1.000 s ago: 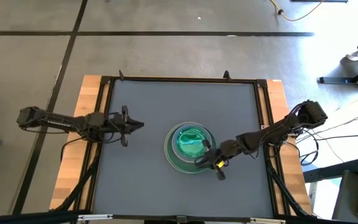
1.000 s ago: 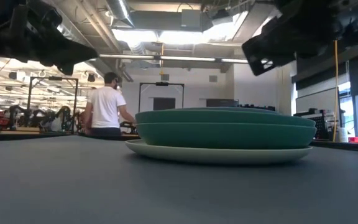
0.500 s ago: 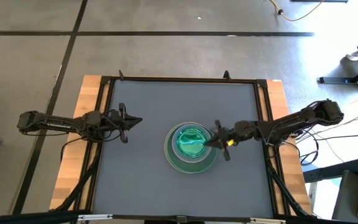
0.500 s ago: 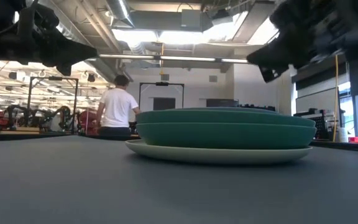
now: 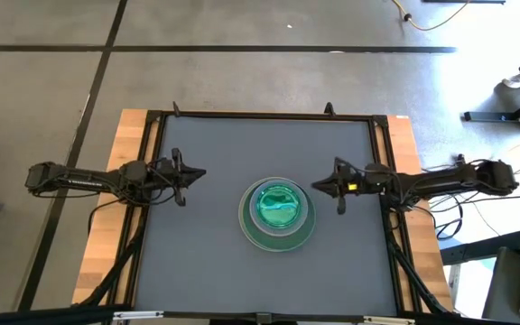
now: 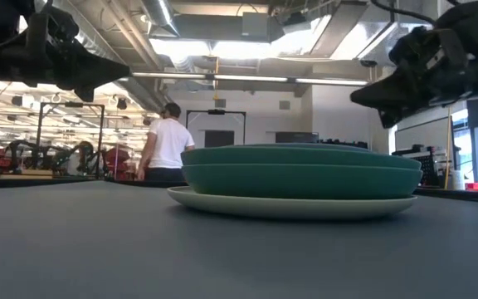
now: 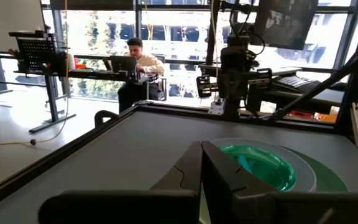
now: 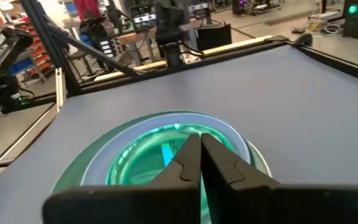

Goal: Stack plastic plates
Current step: Return to Home Position

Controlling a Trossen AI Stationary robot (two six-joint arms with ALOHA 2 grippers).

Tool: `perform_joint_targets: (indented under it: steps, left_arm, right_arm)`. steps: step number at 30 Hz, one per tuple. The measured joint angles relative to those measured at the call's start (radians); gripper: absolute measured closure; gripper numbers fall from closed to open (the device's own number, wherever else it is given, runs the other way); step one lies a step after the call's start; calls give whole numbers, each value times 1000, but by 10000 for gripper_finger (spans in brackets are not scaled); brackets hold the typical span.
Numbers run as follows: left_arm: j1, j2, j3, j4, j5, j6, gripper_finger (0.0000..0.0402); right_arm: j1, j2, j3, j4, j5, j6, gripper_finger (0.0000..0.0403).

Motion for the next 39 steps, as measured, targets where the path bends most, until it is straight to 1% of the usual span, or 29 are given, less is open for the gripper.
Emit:
perform_joint_targets:
  steps: [2,10,16,18,23,25,26,29,34,37,39]
  left_arm:
    - [0,0,0,0,2,0,399]
    - [-1,0,0,1,3,0,399]
    - [-1,0,0,1,14,0,399]
    - [-1,-1,0,2,27,0,399]
    - [-1,-24,0,2,5,1,399]
    - [-1,-39,0,0,-5,1,399]
    - [-1,-46,0,-2,-5,1,399]
    - [0,-67,0,-20,-5,6,399]
    - [0,-119,0,-102,0,-4,399]
    - [0,-176,0,-178,-8,-27,399]
    - [0,-219,0,-198,-28,-49,399]
  right_arm:
    - [0,-71,-11,-59,7,1,400]
    - [3,-343,-10,-326,99,-2,400]
    - [3,-503,-10,-507,108,-11,400]
    - [3,-565,-10,-558,131,2,400]
    - [3,-738,-83,-590,141,11,400]
    - [3,-797,-85,-621,133,17,400]
    - [4,-813,-85,-619,114,11,400]
    - [3,-854,-85,-626,103,2,400]
    - [3,-836,-85,-628,96,7,400]
    - [3,-827,-85,-631,92,33,400]
    - [3,-826,-85,-630,95,33,400]
